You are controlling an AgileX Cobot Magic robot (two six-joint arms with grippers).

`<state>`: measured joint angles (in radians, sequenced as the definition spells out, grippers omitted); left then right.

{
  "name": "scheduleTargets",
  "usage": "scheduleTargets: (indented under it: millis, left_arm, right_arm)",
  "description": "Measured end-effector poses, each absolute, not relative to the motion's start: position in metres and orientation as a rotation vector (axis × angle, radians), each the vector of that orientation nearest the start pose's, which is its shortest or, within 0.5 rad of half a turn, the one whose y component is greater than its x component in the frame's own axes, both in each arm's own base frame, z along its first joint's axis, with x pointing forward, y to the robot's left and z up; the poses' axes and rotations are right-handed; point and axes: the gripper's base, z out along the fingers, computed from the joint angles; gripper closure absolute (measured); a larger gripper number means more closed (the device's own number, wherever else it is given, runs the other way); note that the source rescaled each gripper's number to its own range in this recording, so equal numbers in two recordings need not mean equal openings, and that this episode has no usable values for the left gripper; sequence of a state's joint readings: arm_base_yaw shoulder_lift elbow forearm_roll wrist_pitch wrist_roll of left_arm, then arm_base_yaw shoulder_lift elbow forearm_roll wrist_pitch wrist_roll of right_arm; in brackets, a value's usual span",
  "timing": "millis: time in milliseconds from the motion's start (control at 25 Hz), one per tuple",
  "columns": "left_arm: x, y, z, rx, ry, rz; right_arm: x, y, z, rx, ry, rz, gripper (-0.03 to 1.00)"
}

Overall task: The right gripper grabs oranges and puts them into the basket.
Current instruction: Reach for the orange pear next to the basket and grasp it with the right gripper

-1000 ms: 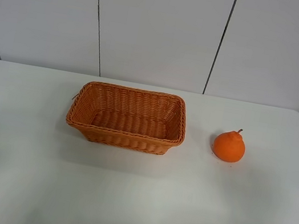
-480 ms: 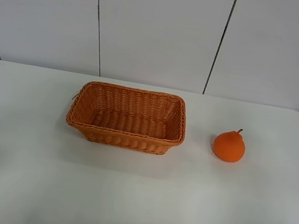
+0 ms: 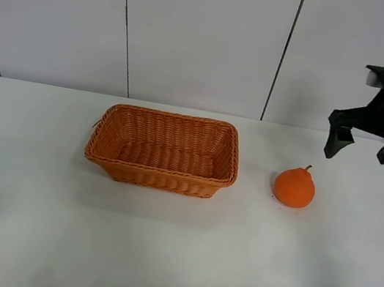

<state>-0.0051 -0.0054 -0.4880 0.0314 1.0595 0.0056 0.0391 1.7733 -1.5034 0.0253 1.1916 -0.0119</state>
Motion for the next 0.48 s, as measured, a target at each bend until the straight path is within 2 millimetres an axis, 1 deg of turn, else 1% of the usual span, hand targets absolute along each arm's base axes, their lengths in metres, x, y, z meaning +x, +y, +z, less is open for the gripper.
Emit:
scheduleTargets:
  millis: [80,200,280,480]
  left_arm:
    - [-0.004,0.003,0.274,0.010,2.050,0.038]
    - [-0.004,0.003,0.274,0.010,2.050,0.038]
    - [-0.004,0.003,0.274,0.010,2.050,0.038]
    - [-0.004,0.003,0.274,0.010,2.050,0.038]
  right_arm:
    - [0.387,0.027,0.263,-0.112,2.967,0.035,-0.03]
    - [0.410,0.045,0.249,-0.174,2.973,0.047,-0.03]
    - [0.417,0.052,0.238,-0.191,2.994,0.058,-0.03]
    - [0.426,0.054,0.201,-0.191,3.082,0.063,-0.03]
